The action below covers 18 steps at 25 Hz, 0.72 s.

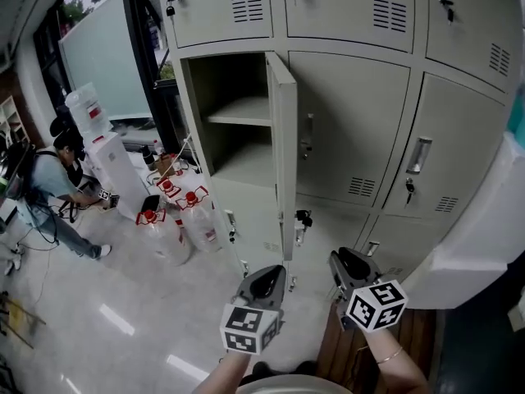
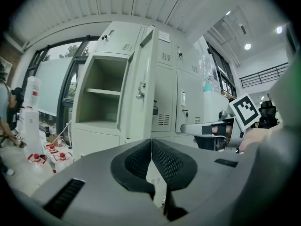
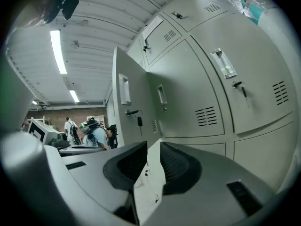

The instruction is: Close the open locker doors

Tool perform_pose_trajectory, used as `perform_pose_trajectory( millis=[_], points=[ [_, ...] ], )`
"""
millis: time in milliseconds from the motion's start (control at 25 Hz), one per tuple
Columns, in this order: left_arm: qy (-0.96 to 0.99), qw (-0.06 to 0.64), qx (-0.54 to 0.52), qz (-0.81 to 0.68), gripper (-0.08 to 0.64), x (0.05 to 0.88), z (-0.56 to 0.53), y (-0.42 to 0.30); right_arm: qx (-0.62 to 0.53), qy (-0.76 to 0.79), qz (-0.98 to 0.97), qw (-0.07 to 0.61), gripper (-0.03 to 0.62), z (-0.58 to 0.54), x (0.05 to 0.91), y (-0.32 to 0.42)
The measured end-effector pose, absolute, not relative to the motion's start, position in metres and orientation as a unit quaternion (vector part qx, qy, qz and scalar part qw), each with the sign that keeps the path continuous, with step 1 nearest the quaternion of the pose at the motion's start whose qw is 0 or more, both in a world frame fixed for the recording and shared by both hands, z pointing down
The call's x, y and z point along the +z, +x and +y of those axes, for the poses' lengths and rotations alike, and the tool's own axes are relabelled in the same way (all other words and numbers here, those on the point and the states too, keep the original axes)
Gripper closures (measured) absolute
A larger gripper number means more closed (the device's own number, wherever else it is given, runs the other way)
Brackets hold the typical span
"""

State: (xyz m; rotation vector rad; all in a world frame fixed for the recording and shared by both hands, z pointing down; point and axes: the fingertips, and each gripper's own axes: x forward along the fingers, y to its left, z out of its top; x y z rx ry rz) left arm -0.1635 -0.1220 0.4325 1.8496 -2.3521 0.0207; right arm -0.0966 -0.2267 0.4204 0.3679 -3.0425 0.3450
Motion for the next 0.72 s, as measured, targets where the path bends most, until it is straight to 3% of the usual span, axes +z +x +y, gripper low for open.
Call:
perform_pose_trajectory(
  millis=[720],
  points=[
    [0.551,0.073,-0.008,-0.832,0.539,0.429,-0.034,-0.246,0.081,0.045,-0.995,0.024,0.483,-0.155,0.404,-0.171]
  ],
)
